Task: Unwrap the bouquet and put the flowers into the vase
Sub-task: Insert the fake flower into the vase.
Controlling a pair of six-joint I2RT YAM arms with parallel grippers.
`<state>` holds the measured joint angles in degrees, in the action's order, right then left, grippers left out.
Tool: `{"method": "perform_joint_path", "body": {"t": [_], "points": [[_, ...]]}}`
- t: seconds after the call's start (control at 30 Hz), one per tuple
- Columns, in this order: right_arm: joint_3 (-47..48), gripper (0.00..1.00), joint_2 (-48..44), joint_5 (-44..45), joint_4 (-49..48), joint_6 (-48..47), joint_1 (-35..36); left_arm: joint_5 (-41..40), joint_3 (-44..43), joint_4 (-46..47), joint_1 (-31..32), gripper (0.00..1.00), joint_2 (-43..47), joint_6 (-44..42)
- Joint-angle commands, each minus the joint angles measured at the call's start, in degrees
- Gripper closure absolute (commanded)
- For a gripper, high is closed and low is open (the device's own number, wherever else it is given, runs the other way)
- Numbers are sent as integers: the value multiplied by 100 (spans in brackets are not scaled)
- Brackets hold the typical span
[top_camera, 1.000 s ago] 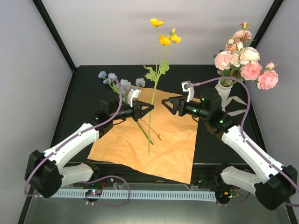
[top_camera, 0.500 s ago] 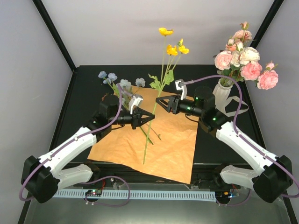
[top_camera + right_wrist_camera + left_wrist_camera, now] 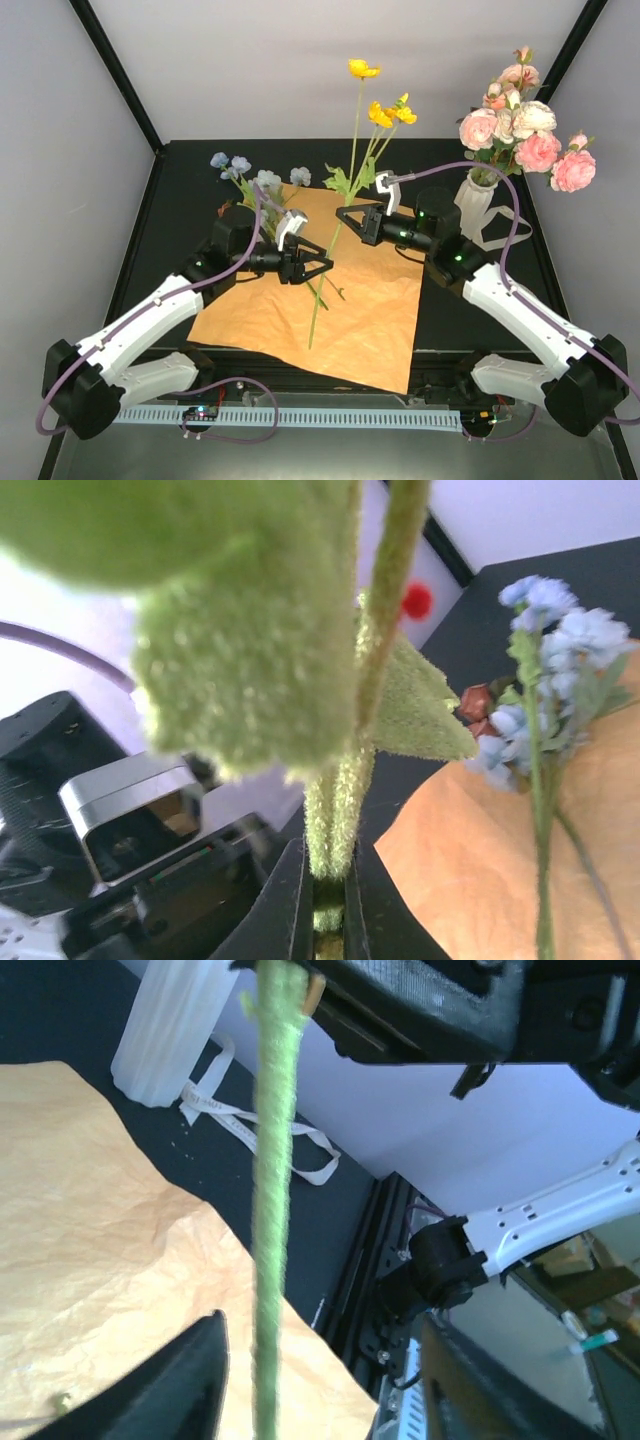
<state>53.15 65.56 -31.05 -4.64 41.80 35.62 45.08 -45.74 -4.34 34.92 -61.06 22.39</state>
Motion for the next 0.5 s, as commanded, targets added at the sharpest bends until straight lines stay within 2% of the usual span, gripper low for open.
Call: {"method": "perform_joint_path", "body": {"t": [0.0, 0.03, 0.07, 0.2, 0.47], "points": [[188, 99, -318, 953, 372, -730, 2, -257, -546, -915, 22, 32, 349, -357], [262, 99, -383, 1292, 517, -937, 6, -415, -598, -1097, 22, 13, 438, -443], [319, 99, -460, 1594, 642, -1167, 5, -558, -637, -1233, 20, 3, 526, -513], [592, 99, -814, 3002, 1050, -2091, 5, -1256, -675, -1629, 19, 1, 960, -748], [859, 99, -1319, 5662, 830, -3955, 5, -2225, -508, -2234, 23, 1, 1601, -1351]]}}
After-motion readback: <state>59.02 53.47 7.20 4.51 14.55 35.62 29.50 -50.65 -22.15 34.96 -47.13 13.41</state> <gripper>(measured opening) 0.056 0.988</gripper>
